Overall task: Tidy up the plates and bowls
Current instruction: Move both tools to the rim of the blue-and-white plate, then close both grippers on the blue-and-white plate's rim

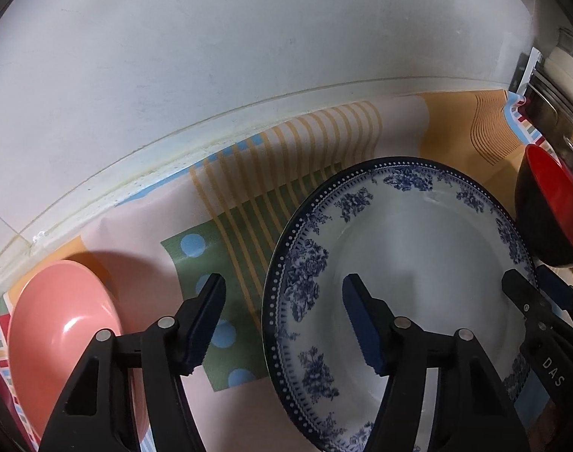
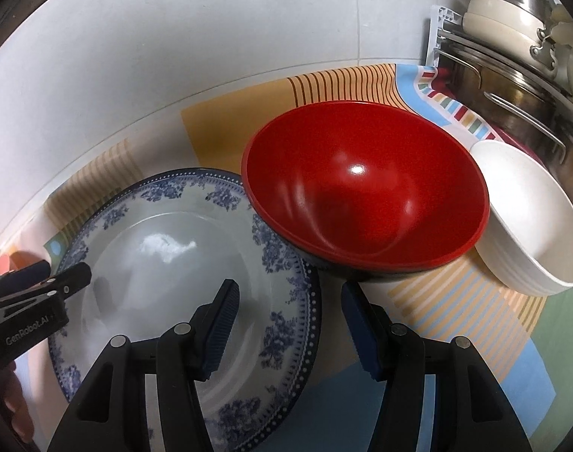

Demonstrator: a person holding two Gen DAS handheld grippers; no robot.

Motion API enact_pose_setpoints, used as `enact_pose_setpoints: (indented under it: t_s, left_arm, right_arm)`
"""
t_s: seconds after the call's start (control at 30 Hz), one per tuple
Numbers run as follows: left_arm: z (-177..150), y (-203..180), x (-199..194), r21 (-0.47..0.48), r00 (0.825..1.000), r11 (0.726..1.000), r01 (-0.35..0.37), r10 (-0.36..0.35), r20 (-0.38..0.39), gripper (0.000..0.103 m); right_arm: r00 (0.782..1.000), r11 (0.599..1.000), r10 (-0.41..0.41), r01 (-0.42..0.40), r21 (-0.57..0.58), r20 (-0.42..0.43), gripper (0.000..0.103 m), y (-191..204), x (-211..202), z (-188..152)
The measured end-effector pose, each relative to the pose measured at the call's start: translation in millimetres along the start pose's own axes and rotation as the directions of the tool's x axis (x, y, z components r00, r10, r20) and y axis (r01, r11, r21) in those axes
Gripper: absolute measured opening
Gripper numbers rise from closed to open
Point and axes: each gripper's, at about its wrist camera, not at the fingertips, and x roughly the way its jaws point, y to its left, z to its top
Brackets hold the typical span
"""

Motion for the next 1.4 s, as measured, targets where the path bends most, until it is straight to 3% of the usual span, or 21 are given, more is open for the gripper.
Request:
enact_pose_setpoints:
  t_s: [0.2,0.33,0.63,1.07,1.4]
  left_arm:
    - [6.6,0.0,3.0,0.017,1.0,1.0,0.017,-0.017,-0.018,0.053]
    - [10.2,-4.9,3.6,0.03,0.999,0.999,0.043,-0.042,-0.033,0.039]
    - [8.7,-11.7,0.9,0.047,1.0,0.999,0.022,-0.021,-0.016,0.038]
    - [-17.0,-3.1,-31.4,0.025,1.0,1.0,-0.01,0.009,0.03,0.037]
    - [-37.3,7.1,-86.4,-0.046,0.996,0.999,-0.025,0.029,0.082,0.036]
  right_arm:
    - [1.0,1.0,-0.008,0.008,-0.017,0.003,0.057,2.7,2.1,1.1]
    - [1.0,1.0,-0.008,0.008,-0.03,0.002,0.051,3.8,2.6,1.3]
    - [1.0,0.998,-0.009,0.009,-0.058,0.007,0.038,7.3,-0.2,-1.4]
    - [0.999,0.996,0.035,-0.035,-0.083,0.006,0.037,11.0,-15.3,-6.3]
    - [0.996,0.99,0.067,-0.06,-0.13,0.052,0.037,13.2,-55.5,-7.5]
